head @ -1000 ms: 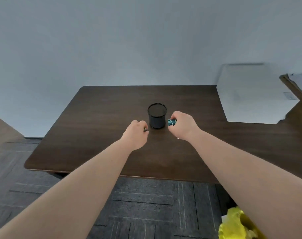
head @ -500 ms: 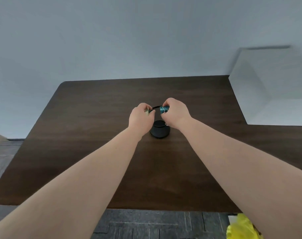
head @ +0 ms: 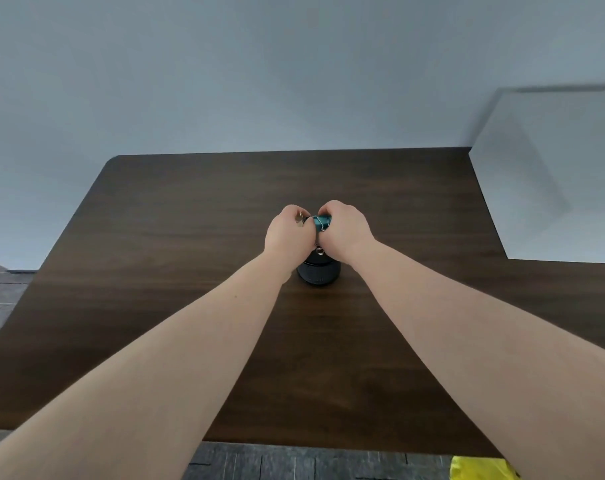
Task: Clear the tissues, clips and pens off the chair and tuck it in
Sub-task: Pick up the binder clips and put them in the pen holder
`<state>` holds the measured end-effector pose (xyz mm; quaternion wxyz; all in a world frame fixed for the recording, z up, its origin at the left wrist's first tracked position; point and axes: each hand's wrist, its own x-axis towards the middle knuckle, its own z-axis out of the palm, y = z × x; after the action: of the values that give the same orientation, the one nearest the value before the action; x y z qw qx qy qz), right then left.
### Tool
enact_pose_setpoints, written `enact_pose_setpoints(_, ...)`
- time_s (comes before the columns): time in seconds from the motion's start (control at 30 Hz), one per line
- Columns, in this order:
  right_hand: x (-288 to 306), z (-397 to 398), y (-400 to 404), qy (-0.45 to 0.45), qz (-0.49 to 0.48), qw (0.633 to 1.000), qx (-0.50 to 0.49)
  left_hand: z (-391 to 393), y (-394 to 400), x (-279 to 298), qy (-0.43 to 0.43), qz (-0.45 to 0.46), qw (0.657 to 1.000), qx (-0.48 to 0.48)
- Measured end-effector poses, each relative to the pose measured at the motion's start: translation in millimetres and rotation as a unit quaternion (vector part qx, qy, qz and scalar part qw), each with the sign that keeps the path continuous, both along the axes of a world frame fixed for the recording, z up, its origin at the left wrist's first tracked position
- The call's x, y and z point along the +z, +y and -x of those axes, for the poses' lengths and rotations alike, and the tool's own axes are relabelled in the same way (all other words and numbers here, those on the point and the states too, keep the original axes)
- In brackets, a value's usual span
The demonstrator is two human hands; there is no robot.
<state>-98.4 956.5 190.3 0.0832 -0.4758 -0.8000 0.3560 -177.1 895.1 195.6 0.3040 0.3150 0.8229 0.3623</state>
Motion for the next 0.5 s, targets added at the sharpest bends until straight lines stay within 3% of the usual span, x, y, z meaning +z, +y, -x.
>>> enact_pose_setpoints(0.5,-3.1,-3.8,-1.5,-0.02,-0.025,0.998,0.048,-2.2,0.5,7.5,-0.04,0.043,0.997,-0.059)
